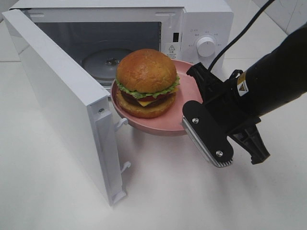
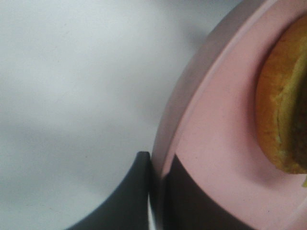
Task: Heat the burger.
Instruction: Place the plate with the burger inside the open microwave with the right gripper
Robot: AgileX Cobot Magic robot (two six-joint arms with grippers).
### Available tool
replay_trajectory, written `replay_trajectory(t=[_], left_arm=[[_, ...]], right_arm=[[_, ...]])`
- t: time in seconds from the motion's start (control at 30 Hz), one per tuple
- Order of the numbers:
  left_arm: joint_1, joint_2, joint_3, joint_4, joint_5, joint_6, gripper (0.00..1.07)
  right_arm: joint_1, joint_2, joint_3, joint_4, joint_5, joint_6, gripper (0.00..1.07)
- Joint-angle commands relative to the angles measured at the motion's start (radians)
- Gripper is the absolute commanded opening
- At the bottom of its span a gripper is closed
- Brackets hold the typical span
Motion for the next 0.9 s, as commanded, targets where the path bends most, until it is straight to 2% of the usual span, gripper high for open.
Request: replay_trajectory(t=[0.03,0.9], left_arm=[[-0.002,0.001,0.001,0.003,-0.003,0.0,0.88],[-0.002,0.001,0.001,0.003,-0.003,0.0,0.88]], right_arm=[[0.005,0.024,-0.047,0.009,-0.058,-0.002,0.0],[0.001,0.307,-0.379,0.039,-0.028,-0.019,0.0]])
